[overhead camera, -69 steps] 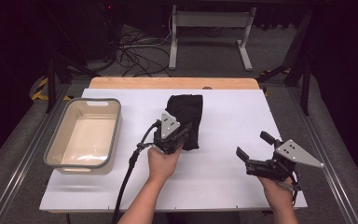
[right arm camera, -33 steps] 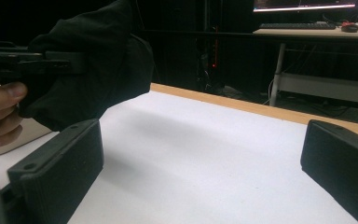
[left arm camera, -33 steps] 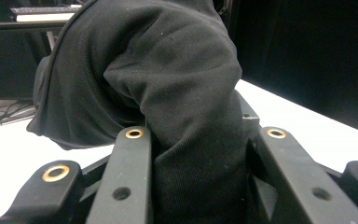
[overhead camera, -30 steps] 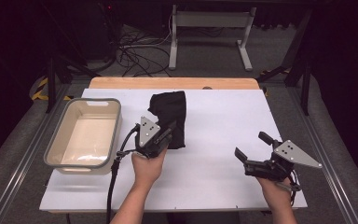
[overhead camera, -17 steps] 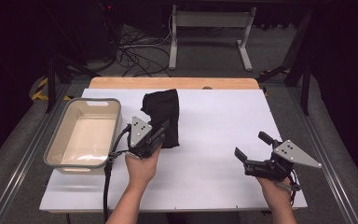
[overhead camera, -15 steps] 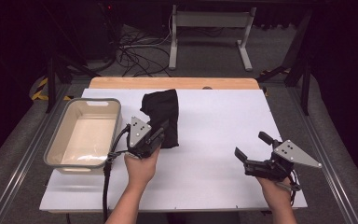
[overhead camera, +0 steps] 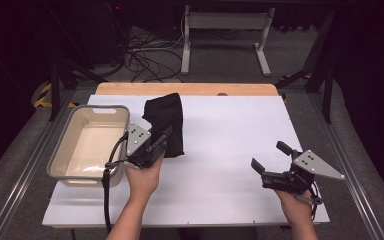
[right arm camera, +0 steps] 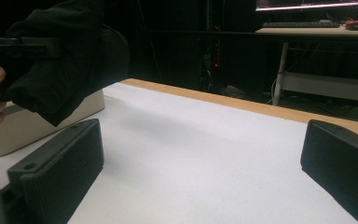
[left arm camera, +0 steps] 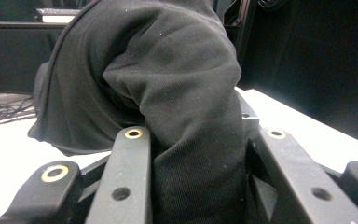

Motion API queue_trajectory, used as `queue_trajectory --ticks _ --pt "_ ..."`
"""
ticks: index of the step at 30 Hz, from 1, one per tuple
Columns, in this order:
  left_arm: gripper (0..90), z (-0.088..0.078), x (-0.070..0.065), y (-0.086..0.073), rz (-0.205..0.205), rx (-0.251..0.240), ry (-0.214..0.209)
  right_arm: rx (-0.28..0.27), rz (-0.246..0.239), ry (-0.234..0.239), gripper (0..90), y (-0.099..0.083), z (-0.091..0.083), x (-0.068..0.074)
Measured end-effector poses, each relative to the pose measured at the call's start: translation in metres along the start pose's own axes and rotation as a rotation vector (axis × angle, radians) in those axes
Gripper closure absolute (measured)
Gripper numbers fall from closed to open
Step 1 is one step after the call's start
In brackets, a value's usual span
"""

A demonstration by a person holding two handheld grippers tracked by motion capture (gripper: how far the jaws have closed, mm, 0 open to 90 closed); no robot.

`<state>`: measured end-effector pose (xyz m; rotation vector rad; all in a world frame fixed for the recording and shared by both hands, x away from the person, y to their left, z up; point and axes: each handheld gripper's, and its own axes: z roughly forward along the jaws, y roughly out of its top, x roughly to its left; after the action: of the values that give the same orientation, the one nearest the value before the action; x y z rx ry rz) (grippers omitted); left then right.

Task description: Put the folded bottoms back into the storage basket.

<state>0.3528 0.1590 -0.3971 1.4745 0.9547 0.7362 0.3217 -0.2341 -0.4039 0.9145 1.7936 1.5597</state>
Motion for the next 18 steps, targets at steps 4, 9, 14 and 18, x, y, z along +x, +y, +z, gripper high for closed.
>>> queue_trajectory --ticks 4,9,14,18 --pt "69.2 -0.003 0.004 0.0 -0.003 0.002 0.005 -0.003 0.005 -0.002 0.0 0.0 0.0 0.0" --pt "69.1 -0.008 0.011 0.0 -0.056 -0.002 -0.02 -0.002 0.0 -0.002 0.1 0.0 0.0 0.0" --pt "69.1 -0.015 0.017 0.003 -0.068 -0.015 -0.009 0.001 -0.008 0.005 0.0 0.0 0.001 0.002" --pt "69.2 -0.021 0.021 0.007 -0.07 -0.022 -0.002 0.001 -0.006 0.005 0.0 0.0 0.002 0.002"
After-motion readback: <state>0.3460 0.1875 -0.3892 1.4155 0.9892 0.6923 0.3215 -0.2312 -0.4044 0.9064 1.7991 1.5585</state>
